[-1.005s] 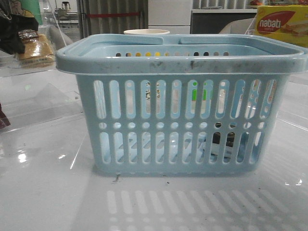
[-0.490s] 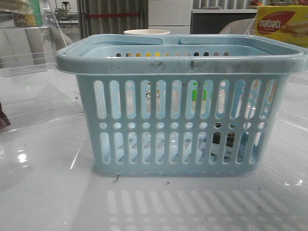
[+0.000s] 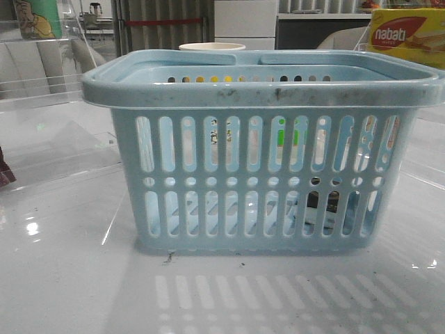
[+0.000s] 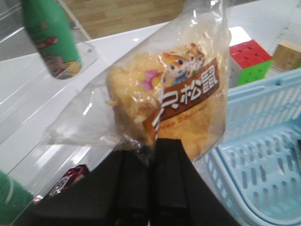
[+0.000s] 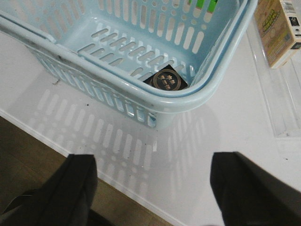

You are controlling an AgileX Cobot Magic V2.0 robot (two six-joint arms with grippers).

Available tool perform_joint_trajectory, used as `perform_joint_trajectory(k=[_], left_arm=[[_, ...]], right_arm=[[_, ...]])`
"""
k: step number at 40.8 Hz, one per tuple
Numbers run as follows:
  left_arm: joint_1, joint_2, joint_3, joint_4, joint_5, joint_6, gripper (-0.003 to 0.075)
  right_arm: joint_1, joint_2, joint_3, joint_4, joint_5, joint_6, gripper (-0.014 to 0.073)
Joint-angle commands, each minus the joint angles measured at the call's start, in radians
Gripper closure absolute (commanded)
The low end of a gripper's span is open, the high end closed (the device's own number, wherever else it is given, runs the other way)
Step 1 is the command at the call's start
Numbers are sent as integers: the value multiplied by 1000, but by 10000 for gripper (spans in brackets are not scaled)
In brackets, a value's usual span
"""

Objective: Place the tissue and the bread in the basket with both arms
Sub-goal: 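Lift the bread bun with the left gripper and carry it over the basket, then lower the bread bun into the basket and open the left gripper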

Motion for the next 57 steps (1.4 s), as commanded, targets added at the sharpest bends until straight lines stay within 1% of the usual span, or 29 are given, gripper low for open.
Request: perform_joint_trajectory(k=[1,5,13,18,22,29,33,45,57], left_arm=[[-104,-16,-34,-32,-69,33,630],[-209,11,-32,-34,-81,36,629],[-368,117,-32,-34,-134,36,630],[-436,221,-32,-34,-183,36,630],[-465,310,-32,-34,-227,36,630],[-473,452,-32,-32,-324,36,630],[-473,512,-32,-32,-355,36,630],[-473,614,-32,-32,-366,36,630],[-473,625,-32,-32,-366,36,629]], right_arm=[[-3,-4,-25,-5,-59,-10,-8],[-3,-4,-25,-5,-59,-10,-8],[-3,-4,-25,-5,-59,-10,-8],[-3,-4,-25,-5,-59,-10,-8],[-3,-4,-25,-5,-59,-10,-8],[-3,-4,-25,-5,-59,-10,-8],[-3,-4,-25,-5,-59,-10,-8],[-3,-4,-25,-5,-59,-10,-8],[-3,-4,-25,-5,-59,-10,-8]])
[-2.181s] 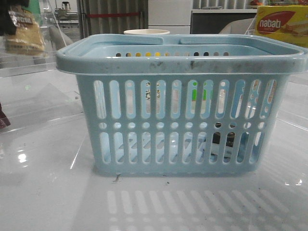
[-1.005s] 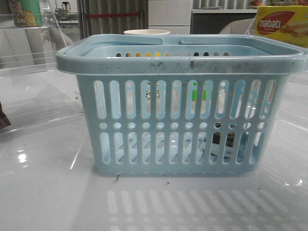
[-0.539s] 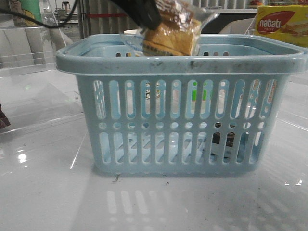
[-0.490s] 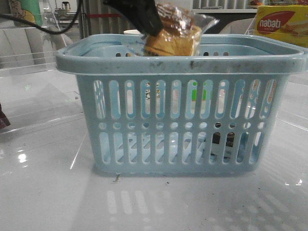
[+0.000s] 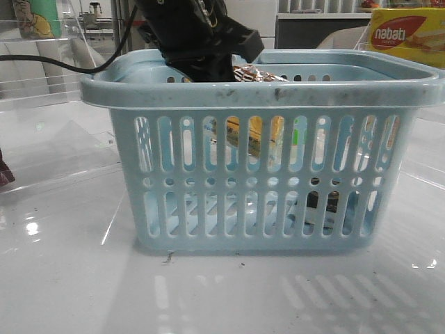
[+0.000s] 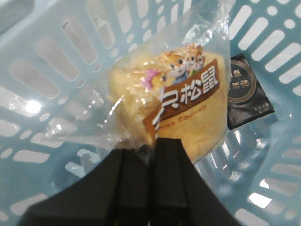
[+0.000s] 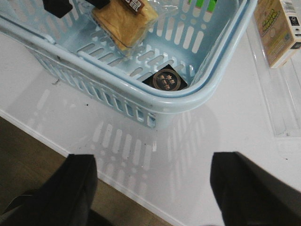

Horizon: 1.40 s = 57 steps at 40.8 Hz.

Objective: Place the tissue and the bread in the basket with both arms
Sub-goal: 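Lower the bread bun into the basket and open the left gripper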

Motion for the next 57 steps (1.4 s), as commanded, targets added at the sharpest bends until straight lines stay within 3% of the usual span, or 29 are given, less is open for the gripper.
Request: perform_joint_trajectory(k=[1,6,15,19,37,57], left_arm=[[-6,-54,-32,-16,-62,0,629],[-6,-54,-32,-16,-62,0,583],[-6,-54,-32,-16,-62,0,340],[-6,-54,-32,-16,-62,0,285],[-4,-96,-34,4,-34,0,284],[-2,-563,46,4,59,0,284]], right_arm=[[-3,-4,-25,-5,-59,-10,-8],[-3,-4,-25,-5,-59,-10,-8],[-3,-4,-25,-5,-59,-10,-8],[-3,-4,-25,-5,-59,-10,-8],[-3,-4,-25,-5,-59,-10,-8],[-3,-4,-25,-5,-59,-10,-8]])
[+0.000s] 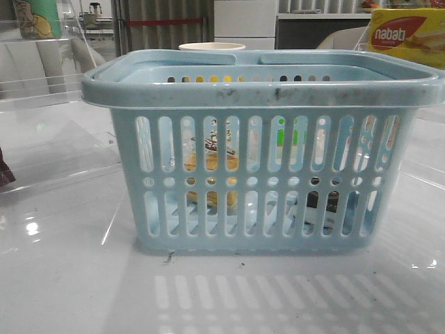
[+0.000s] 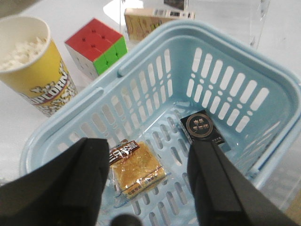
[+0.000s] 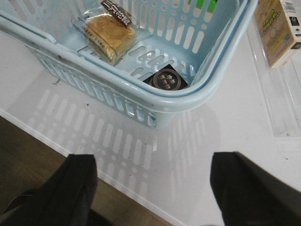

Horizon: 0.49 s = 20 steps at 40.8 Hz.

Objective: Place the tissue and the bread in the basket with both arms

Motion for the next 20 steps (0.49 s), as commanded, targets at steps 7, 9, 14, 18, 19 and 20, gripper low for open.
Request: perform_joint_trajectory(k=[7,9,14,18,19,20], left_arm=[[-2,-317,166,-10,-39,-3,284],[-2,-376,218,-10,-39,-7,284],[-2,-522,354,-10,-39,-14,284],[-2,-634,447,-10,-41,-37,285],[-2,-657,474,-10,-41,-37,285],[-2,-686,501,-10,-41,-40,285]], right_arm=[[-3,-4,-25,-5,-59,-10,-8],[-3,-4,-25,-5,-59,-10,-8],[-3,-4,-25,-5,-59,-10,-8],[-3,-4,-25,-5,-60,-10,-8],[-3,-4,-25,-5,-60,-10,-8],[-3,-4,-25,-5,-60,-10,-8]])
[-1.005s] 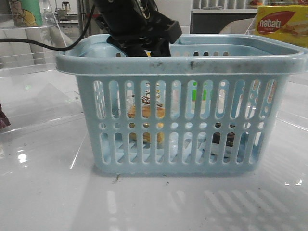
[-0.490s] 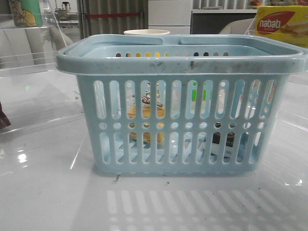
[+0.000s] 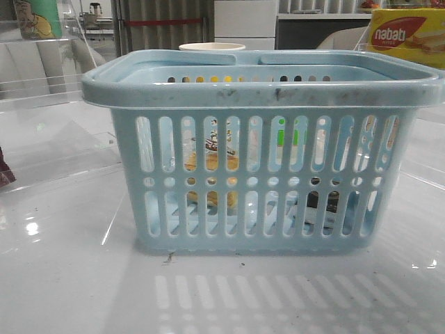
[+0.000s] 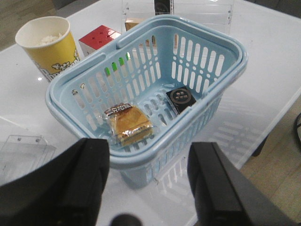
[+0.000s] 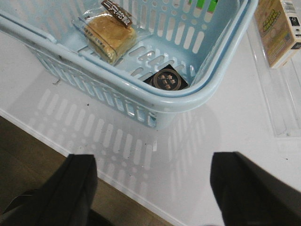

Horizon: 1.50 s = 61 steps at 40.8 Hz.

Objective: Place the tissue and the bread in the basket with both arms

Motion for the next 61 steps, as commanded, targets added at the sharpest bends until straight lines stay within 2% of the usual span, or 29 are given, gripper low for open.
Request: perform_joint_trajectory(k=[1,10,19,24,31,38,41,61], left_arm=[[-2,-105,67,-10,-74,-28,285],[-2,-282,224,-10,-75,-45,285],[-2,-317,292,-10,-75,-45,287],[-2,-317,307,-10,-76,-45,345],[-2,-317,309,-10,-78,-45,497],[-2,-317,309,-10,-78,-45,626],[-2,-317,309,-10,-78,-45,629],[-2,-317,309,-10,-75,-45,629]], right_arm=[[-3,-4,-25,-5,-60,-10,-8],[-3,-4,-25,-5,-53,-10,-8],[-3,-4,-25,-5,-52,-10,10],[-3,-4,-25,-5,-57,-10,122],[-3,-4,-25,-5,-56,-10,334],[-3,-4,-25,-5,-56,-10,477],[-3,-4,-25,-5,-56,-10,509],[-3,-4,-25,-5,-55,-10,525]])
